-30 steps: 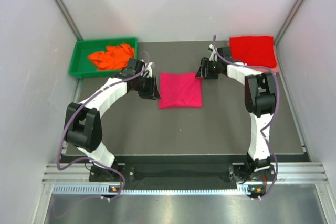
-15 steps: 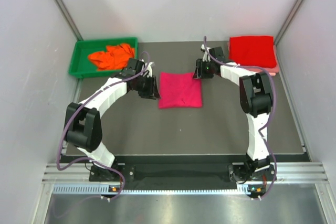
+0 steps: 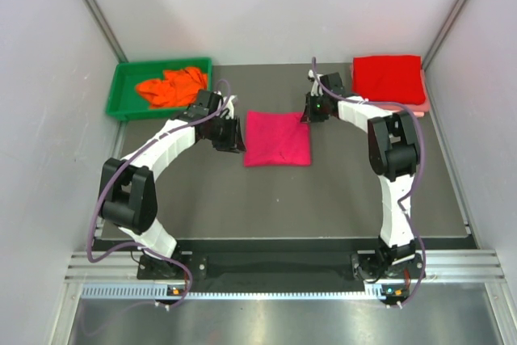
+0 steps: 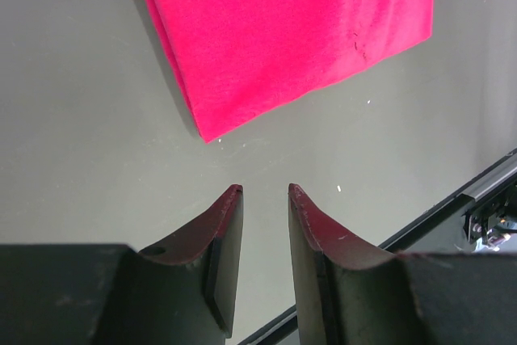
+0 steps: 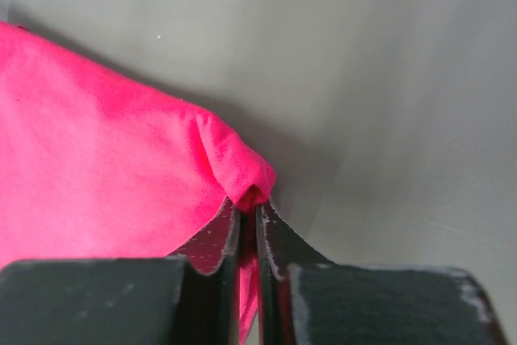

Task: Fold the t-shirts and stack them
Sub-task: Neatly place the folded tshirt to the corner

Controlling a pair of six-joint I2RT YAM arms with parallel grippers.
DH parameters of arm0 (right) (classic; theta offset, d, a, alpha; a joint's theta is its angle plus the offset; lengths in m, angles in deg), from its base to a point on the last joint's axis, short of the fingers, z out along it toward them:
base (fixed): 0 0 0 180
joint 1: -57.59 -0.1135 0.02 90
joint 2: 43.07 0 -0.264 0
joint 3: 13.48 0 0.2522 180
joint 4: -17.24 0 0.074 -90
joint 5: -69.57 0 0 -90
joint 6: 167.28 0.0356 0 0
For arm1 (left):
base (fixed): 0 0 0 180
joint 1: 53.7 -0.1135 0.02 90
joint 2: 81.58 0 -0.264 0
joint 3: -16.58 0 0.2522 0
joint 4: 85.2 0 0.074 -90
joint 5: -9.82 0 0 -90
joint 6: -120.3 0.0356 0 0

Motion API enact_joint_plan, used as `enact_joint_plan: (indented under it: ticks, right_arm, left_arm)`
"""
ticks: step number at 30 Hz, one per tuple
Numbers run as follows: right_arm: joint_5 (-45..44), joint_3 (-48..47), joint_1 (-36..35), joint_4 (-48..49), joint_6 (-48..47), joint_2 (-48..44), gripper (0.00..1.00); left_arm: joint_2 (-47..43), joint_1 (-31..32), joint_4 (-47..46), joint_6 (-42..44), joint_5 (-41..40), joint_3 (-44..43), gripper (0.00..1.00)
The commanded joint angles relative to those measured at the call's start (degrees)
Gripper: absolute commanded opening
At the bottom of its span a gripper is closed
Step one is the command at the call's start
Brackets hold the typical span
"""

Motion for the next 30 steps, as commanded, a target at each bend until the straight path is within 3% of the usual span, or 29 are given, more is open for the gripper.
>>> enact_joint_plan:
  ticks: [1,12,30]
  right_arm:
    - [0.5,-1.5,-0.8,-2.5,-1.2,-3.4,0.0]
    - [-6.6,-1.6,-1.2,-2.9,-6.4,-14.1,0.0]
    - [-21.5,-14.7,-0.5,-16.4,-18.9,-17.9,0.0]
  left_arm:
    - [-2.1,0.0,-1.2,1.0,-0.2,0.6,0.34]
    - [-1.7,0.0,-1.6,0.8,-0.2,0.8,0.34]
    - [-1.7,0.0,-1.3,1.0,-0.5,1.2,0.34]
